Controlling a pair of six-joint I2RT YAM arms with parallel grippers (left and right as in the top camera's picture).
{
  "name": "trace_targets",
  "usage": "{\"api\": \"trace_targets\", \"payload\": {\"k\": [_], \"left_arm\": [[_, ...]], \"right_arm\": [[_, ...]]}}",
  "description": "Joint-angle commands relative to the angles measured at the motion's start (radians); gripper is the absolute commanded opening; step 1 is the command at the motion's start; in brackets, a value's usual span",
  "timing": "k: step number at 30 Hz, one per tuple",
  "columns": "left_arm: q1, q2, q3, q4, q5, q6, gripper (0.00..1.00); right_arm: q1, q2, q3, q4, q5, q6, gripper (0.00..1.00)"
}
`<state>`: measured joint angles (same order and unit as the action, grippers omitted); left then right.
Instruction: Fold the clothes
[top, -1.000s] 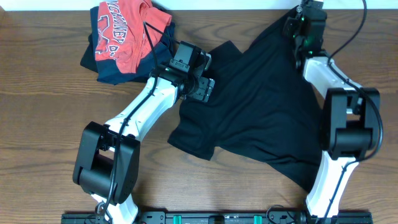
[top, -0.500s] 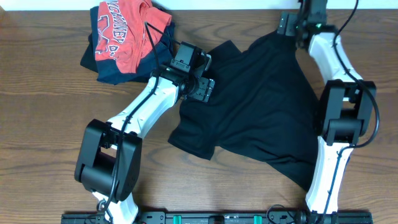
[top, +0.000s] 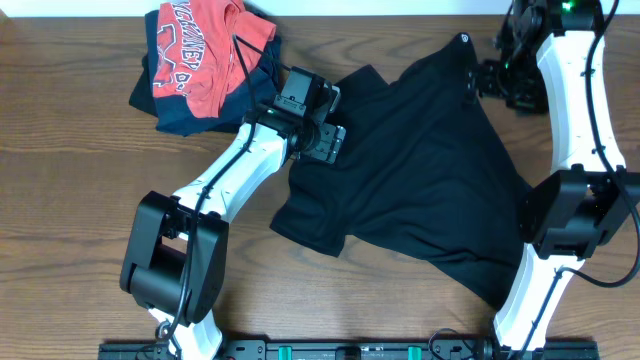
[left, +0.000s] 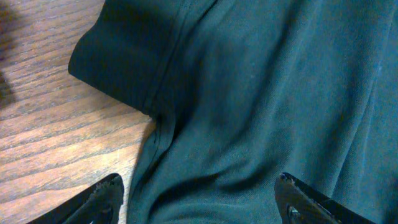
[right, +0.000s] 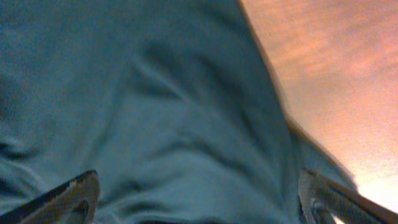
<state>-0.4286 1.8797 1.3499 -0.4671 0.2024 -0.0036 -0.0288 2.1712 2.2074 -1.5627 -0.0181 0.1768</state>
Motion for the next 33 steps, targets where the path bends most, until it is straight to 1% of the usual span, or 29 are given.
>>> {"api": "trace_targets", "payload": {"k": [1,4,8,10,15,17,20,24,26,30,33], "left_arm": [[-0.003,0.011,-0.002,-0.001,-0.005,-0.013,0.79],[-0.003,0.011,-0.002,-0.002,-0.005,-0.013,0.79],[-0.003,0.011,-0.002,-0.002,-0.005,-0.018,0.79],[-0.003,0.011,-0.002,-0.002,-0.005,-0.021,0.79],[-0.003,0.011,-0.002,-0.001,-0.005,-0.020,0.79],[-0.003,0.011,-0.002,0.000,-0.006,-0.020,0.79],[-0.003,0.011,-0.002,0.006,-0.006,-0.020,0.79],[-0.003,0.011,-0.002,0.021,-0.005,-0.020,0.79],[-0.003,0.011,-0.002,0.024,-0.006,-0.020,0.79],[-0.003,0.011,-0.002,0.024,-0.005,-0.021,0.79],[-0.003,0.011,-0.002,0.024,-0.006,-0.020,0.79]], "right_arm": [[-0.004,-0.003,0.000,-0.052,0.126,0.063,0.99],[-0.002,-0.045,0.000,-0.102,0.127,0.062,0.99],[-0.002,-0.179,-0.039,-0.134,0.126,0.054,0.99],[-0.002,-0.262,-0.095,-0.125,0.126,0.055,0.99],[-0.024,-0.521,-0.383,-0.036,0.119,0.063,0.99],[-0.044,-0.605,-0.521,0.017,0.119,0.078,0.99],[-0.105,-0.721,-0.771,0.152,0.124,0.093,0.99],[-0.215,-0.797,-1.030,0.368,0.145,0.145,0.99],[-0.276,-0.799,-1.115,0.463,0.100,0.159,0.99],[-0.361,-0.786,-1.241,0.620,0.043,0.158,0.91],[-0.390,-0.779,-1.301,0.684,0.040,0.155,0.77]]}}
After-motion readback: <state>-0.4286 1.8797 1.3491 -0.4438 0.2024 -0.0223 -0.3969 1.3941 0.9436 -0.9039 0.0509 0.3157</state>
